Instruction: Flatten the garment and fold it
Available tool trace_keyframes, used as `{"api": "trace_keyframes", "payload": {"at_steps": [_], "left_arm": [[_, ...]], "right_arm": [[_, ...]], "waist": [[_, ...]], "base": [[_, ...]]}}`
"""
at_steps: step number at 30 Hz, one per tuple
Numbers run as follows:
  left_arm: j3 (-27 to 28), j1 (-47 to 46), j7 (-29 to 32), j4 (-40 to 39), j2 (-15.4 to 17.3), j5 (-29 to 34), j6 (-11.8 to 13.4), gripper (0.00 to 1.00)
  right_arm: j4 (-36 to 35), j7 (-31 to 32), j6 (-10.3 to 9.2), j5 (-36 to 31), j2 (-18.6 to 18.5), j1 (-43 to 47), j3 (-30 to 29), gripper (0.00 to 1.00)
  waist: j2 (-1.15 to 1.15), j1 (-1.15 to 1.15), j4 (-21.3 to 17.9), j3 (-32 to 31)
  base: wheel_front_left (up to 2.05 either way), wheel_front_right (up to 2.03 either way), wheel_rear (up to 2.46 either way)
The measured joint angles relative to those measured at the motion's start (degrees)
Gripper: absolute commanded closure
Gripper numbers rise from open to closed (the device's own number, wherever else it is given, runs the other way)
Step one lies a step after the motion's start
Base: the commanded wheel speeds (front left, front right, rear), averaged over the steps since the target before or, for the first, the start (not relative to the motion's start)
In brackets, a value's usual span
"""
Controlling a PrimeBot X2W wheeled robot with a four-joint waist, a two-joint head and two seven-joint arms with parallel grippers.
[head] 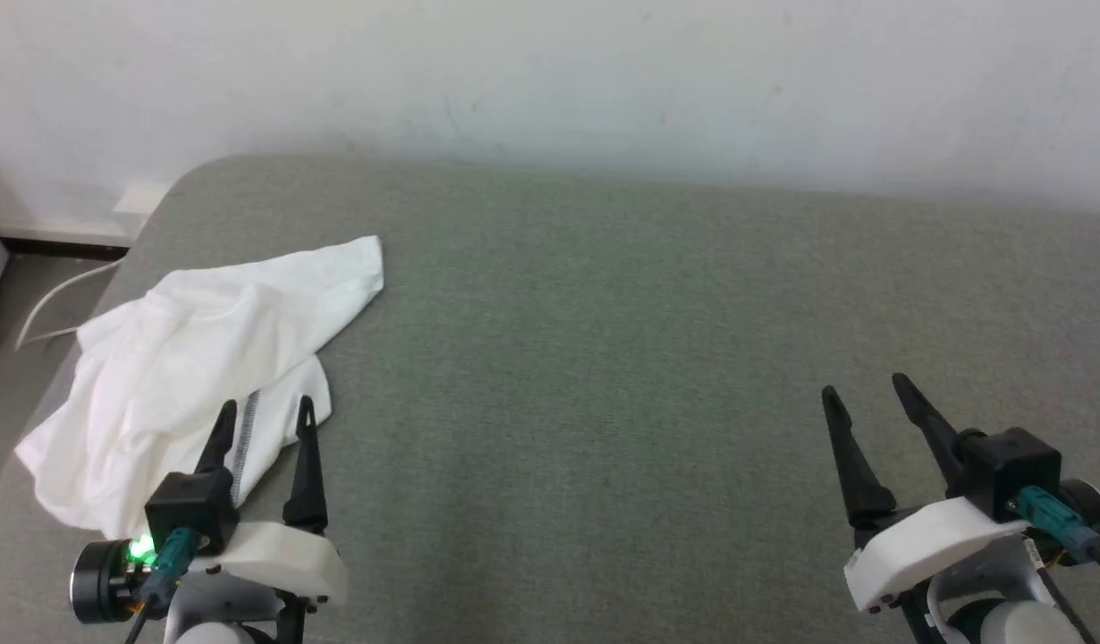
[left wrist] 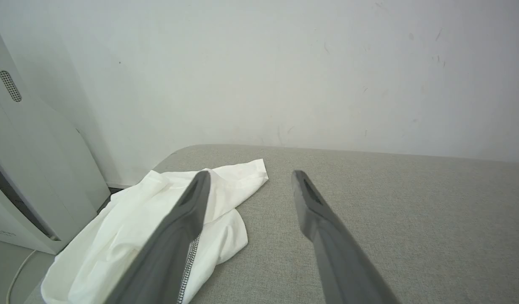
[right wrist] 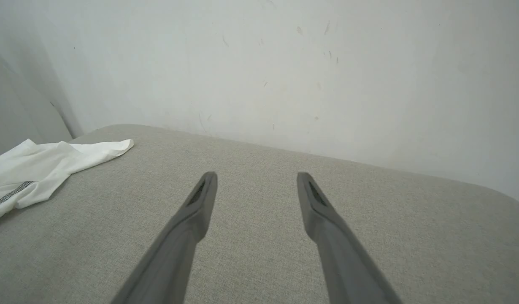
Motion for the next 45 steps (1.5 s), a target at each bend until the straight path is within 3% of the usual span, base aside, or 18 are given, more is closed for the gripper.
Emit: {"api": "trace_keyframes", "payload": {"at_steps": [30,45], "left_arm": [[6.3,-0.1,-3.5,3.7,0.1,-1.5,0.5,0.0],[7.5,-6.9,-5.5,8.6,0.7,-2.2,-0.5,0.0]], "right_arm": [[-2.2,0.0,0.0,2.4,0.0,0.2,5.0,0.0],[-3.9,1.1,0.0,2.9,0.0,-0.7,6.0,0.0]], "waist": [[0.0,0.0,12.8,-0.7],[0.0,0.0,16.5,1.7]], "base": [[0.0,0.0,0.0],[0.0,0.0,0.0]]}}
